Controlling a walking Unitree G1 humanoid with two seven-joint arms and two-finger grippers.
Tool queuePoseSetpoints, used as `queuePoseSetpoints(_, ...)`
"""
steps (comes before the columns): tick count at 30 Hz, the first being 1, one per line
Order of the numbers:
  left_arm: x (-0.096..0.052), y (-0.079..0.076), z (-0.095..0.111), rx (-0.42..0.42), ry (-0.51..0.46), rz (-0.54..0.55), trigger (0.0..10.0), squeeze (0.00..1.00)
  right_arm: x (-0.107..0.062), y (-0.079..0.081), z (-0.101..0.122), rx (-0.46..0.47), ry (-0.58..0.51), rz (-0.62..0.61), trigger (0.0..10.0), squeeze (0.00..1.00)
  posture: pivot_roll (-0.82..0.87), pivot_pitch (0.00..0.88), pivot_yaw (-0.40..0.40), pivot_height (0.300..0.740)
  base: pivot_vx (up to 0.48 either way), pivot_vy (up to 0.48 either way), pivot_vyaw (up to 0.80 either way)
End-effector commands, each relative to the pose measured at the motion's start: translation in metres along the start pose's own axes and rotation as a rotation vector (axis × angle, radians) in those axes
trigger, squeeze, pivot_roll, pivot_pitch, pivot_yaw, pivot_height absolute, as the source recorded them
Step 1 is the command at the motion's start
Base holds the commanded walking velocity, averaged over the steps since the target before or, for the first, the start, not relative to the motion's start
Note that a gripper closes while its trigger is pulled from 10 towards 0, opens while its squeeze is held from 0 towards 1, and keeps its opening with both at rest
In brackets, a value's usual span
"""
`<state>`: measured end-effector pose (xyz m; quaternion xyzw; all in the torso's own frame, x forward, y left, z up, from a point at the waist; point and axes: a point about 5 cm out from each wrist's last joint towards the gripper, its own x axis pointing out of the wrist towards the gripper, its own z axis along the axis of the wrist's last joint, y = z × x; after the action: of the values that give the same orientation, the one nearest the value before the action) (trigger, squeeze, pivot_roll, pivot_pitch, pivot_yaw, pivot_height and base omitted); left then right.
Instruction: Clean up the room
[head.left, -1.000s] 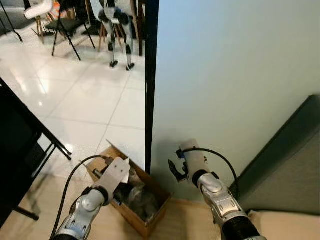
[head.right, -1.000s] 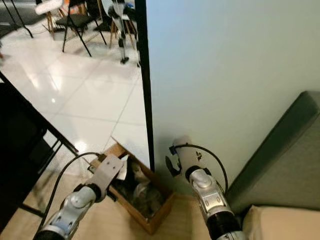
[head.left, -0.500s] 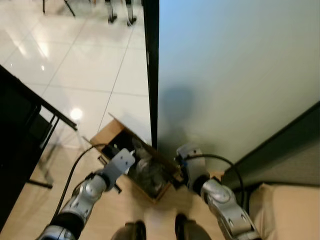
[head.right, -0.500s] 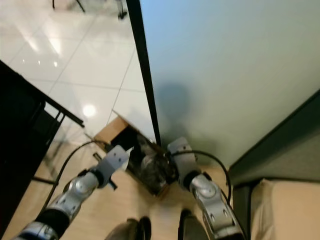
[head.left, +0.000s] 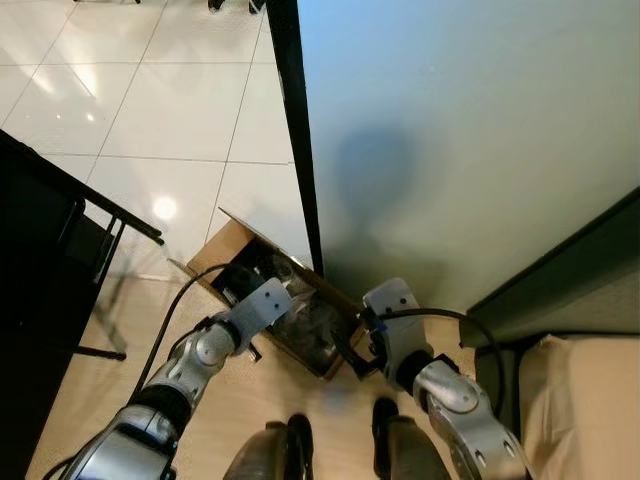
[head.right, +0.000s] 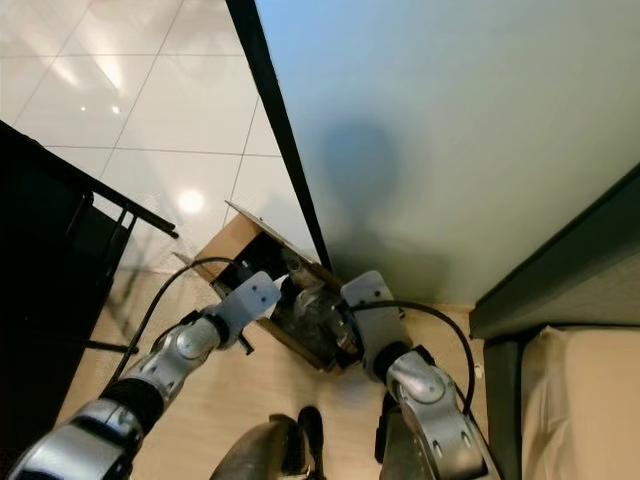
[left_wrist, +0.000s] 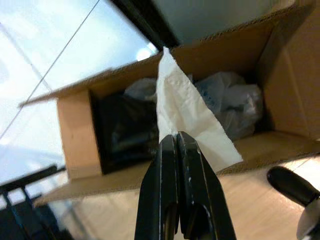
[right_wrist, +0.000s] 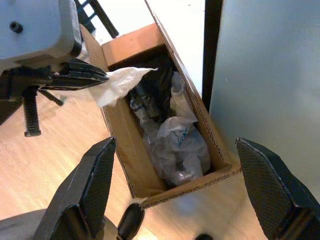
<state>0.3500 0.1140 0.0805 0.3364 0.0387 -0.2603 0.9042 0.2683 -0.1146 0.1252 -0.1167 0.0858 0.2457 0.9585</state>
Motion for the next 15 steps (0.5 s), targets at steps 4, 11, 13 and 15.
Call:
queuePoseSetpoints(4,-0.0049,-0.0138,-0.0161,-0.008,0.061,-0.044,10.0,0.00,-0.0067,0.0048,-0.0047,0.003,0.046,0.009,10.0,0.00,-0.21,0.528,0.160,0.740,0.000,0.000,0.00)
queuePoseSetpoints(11,-0.0043,-0.0137,-0.0158,-0.031,0.057,-0.056,10.0,0.78,-0.0081,0.0045,-0.0031,-0.002,0.058,0.000,10.0,0.00,-0.21,0.527,0.151,0.740,0.000,0.000,0.00)
queuePoseSetpoints(13,-0.0042,-0.0133,-0.0155,-0.039,0.056,-0.054,10.0,1.00,-0.0082,0.0047,-0.0030,-0.006,0.059,0.000,10.0,0.00,-0.21,0.527,0.151,0.740,0.000,0.000,0.00)
queuePoseSetpoints(15,-0.0039,-0.0131,-0.0152,-0.048,0.055,-0.054,10.0,1.00,-0.0082,0.0045,-0.0029,-0.007,0.061,0.000,10.0,0.00,-0.21,0.524,0.151,0.740,0.000,0.000,0.00)
